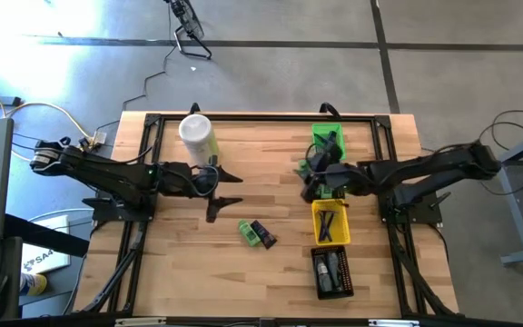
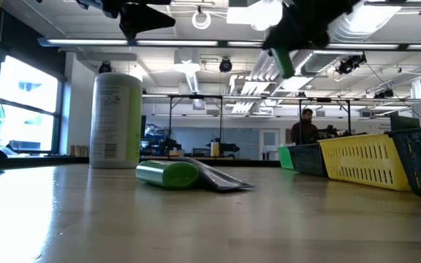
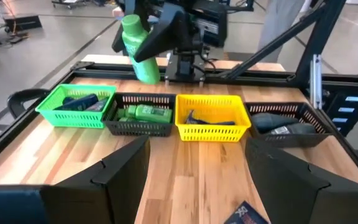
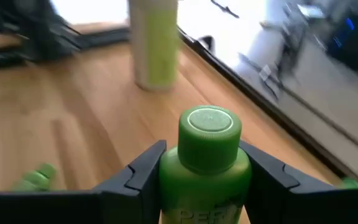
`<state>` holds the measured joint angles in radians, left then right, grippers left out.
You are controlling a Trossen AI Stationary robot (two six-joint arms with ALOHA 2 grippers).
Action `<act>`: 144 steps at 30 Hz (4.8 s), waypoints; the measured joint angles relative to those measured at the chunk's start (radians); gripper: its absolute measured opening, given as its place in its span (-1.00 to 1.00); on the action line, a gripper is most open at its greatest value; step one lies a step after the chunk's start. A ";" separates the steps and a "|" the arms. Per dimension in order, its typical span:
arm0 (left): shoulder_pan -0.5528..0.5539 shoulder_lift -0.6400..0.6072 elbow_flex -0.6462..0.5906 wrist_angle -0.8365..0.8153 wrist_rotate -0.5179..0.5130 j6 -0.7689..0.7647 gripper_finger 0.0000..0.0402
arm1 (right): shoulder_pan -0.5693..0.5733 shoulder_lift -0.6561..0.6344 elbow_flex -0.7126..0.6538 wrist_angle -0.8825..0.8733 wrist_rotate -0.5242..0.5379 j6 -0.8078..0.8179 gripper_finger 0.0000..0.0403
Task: Pick & Place Travel size toiletries
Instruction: Put the green shampoo into the top black basket, then put the blue shave cream into the green basket
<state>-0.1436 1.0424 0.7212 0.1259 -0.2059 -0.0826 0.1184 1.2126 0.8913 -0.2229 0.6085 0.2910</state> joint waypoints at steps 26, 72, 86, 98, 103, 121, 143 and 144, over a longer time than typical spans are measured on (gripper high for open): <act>0.000 0.005 0.000 -0.024 -0.051 0.000 0.29 | -0.096 -0.026 -0.240 -0.320 -0.029 0.610 -0.13; -0.194 -0.202 -0.042 -0.130 -0.217 0.000 -0.29 | 0.095 0.070 -0.238 0.727 -0.255 -0.098 -0.50; -0.371 -0.338 -0.264 0.024 -0.278 0.106 -0.98 | 0.182 0.277 -0.083 0.769 -0.246 -0.102 -0.81; -0.458 -0.549 -0.487 0.163 -0.278 0.131 -0.97 | 0.203 0.491 0.258 0.239 -0.192 0.157 -0.92; -0.460 -0.570 -0.508 0.152 -0.275 0.127 -0.96 | 0.203 0.546 0.355 0.057 -0.190 0.252 -0.98; -0.459 -0.554 -0.589 0.199 -0.248 0.171 -0.96 | 0.117 0.701 0.371 0.052 -0.431 0.242 -0.98; -0.459 -0.570 -0.618 0.258 -0.258 0.236 -0.96 | 0.091 0.743 0.370 0.025 -0.453 0.255 0.33; -0.459 -0.570 -0.618 0.266 -0.258 0.236 -0.96 | 0.091 0.743 0.370 0.016 -0.434 0.255 0.34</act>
<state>-0.6029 0.4728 0.1028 0.3920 -0.4641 0.1532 0.2096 1.9553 1.2613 -0.2070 0.1742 0.5457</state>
